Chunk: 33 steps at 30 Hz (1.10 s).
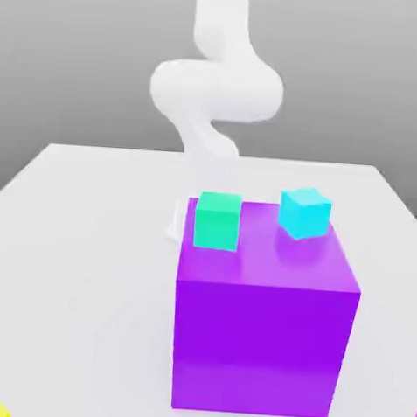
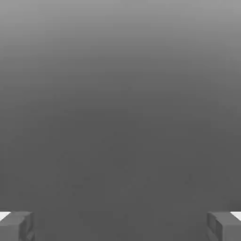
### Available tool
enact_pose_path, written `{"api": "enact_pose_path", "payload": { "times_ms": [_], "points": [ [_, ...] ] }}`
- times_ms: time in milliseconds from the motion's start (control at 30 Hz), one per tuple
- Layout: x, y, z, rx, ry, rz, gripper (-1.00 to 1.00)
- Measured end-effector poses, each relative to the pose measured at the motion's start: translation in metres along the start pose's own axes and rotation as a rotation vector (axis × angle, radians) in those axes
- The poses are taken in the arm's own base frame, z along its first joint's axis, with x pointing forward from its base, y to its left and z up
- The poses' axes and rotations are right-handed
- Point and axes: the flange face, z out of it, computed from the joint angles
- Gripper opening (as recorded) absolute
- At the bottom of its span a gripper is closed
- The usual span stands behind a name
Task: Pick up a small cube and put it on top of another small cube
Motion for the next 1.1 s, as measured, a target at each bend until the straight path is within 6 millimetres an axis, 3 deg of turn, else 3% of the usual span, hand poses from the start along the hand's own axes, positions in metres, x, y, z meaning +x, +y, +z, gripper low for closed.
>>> {"api": "enact_pose_path", "payload": {
  "times_ms": [233, 500, 667, 767, 1100],
  "points": [
    [0.036, 0.025, 0.114, -0.162, -0.066, 0.107, 0.00],
    [0.060, 0.089, 0.240, -0.334, -0.146, 0.236, 0.00],
    [0.069, 0.151, 0.313, -0.440, -0.194, 0.333, 0.00],
    [0.063, 0.187, 0.355, -0.497, -0.230, 0.381, 0.00],
    [0.020, 0.326, 0.476, -0.664, -0.338, 0.543, 0.00]
  ]
}}
